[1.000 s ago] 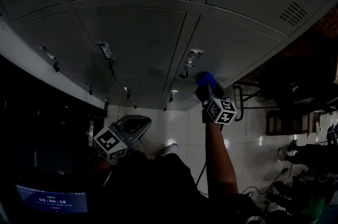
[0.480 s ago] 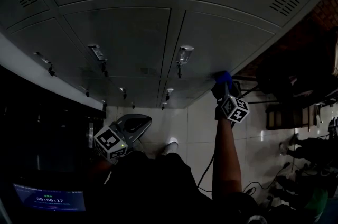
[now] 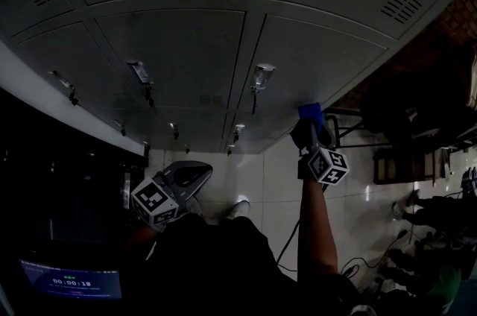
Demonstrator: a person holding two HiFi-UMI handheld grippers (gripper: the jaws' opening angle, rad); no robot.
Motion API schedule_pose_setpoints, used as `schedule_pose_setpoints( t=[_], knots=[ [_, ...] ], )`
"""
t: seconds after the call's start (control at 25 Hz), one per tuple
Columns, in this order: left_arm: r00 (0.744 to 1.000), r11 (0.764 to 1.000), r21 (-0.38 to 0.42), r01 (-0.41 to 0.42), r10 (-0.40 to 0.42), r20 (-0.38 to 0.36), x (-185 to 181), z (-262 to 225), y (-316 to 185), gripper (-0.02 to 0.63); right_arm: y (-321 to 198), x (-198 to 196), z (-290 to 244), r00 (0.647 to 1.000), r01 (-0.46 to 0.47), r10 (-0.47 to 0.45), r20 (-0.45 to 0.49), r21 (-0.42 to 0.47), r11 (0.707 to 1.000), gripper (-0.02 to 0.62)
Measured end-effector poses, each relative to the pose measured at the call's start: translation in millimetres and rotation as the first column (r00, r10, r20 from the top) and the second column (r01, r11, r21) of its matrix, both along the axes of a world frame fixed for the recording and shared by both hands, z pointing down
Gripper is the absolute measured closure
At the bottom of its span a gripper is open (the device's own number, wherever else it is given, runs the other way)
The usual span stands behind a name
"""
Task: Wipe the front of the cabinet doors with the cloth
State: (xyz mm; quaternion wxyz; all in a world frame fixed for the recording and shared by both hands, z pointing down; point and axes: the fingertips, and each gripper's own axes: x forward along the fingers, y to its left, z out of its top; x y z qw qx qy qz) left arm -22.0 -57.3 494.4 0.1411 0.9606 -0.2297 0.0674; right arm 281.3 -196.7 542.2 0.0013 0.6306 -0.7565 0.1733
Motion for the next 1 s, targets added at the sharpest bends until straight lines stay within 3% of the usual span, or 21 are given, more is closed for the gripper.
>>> schedule_pose_setpoints(
  t=[0.12, 0.28, 0.4, 0.76, 1.0],
  knots=[
    [1.000, 1.000, 0.014, -0.011, 0.011, -0.005, -3.0, -0.9, 0.2, 0.604, 25.3, -45.0, -22.4, 0.989, 0.144, -0.142, -0.035, 0.064, 0.988, 0.512],
    [1.000, 0.999, 0.035, 0.005, -0.004, -0.024, -7.1, -12.0, -1.9, 0.604, 64.9, -113.2, -55.8, 0.941, 0.340, -0.336, -0.051, 0.127, 0.932, 0.512],
    [1.000, 0.999, 0.048, 0.001, 0.000, -0.030, -8.8, -16.6, -3.8, 0.604, 89.6, -151.5, -78.2, 0.905, 0.423, -0.424, -0.027, 0.166, 0.891, 0.512],
    [0.999, 0.998, 0.065, -0.008, 0.011, -0.049, -16.3, -25.9, -2.4, 0.604, 131.6, -210.9, -106.5, 0.827, 0.555, -0.561, -0.032, 0.202, 0.807, 0.512],
    [0.998, 0.997, 0.077, -0.006, 0.011, -0.067, -17.8, -35.7, -3.0, 0.604, 140.2, -227.6, -111.9, 0.801, 0.595, -0.596, -0.057, 0.193, 0.780, 0.512]
  ],
)
